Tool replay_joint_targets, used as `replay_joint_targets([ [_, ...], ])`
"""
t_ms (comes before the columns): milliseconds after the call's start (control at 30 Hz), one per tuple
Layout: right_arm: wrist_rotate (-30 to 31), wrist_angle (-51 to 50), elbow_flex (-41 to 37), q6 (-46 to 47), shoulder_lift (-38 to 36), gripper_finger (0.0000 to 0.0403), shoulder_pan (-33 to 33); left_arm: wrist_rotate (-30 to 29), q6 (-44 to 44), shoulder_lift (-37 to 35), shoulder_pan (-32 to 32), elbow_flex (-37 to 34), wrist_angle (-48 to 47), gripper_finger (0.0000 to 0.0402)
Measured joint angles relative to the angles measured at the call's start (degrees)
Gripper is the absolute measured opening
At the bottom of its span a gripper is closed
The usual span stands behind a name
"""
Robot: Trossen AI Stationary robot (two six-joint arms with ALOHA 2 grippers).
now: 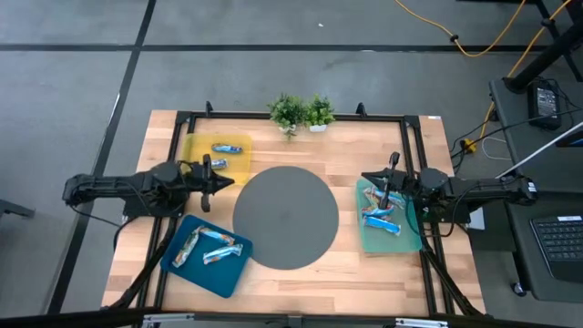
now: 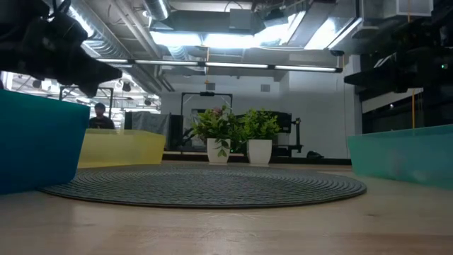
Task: Pick and place Granola Bars by type
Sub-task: Return to Home Position
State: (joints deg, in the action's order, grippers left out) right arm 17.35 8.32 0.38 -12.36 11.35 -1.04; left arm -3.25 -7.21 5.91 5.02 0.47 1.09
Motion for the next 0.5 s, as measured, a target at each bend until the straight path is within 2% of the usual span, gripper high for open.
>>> replay_joint_targets([
  [167, -0.1, -0.5, 0.0, 0.1, 0.0, 0.0024, 0.0, 0.3, 6.2, 2.8, 0.0, 0.0, 0.0, 0.0006],
  [333, -1.3, -2.5, 0.0, 1.8, 0.0, 0.0010, 0.0, -0.3, 13.3, 5.9, 0.0, 0.0, 0.0, 0.0002],
  [500, -4.2, -4.7, 0.0, 1.7, 0.1, 0.0009, 0.0, 0.2, 12.4, 8.7, 0.0, 0.0, 0.0, 0.0004],
])
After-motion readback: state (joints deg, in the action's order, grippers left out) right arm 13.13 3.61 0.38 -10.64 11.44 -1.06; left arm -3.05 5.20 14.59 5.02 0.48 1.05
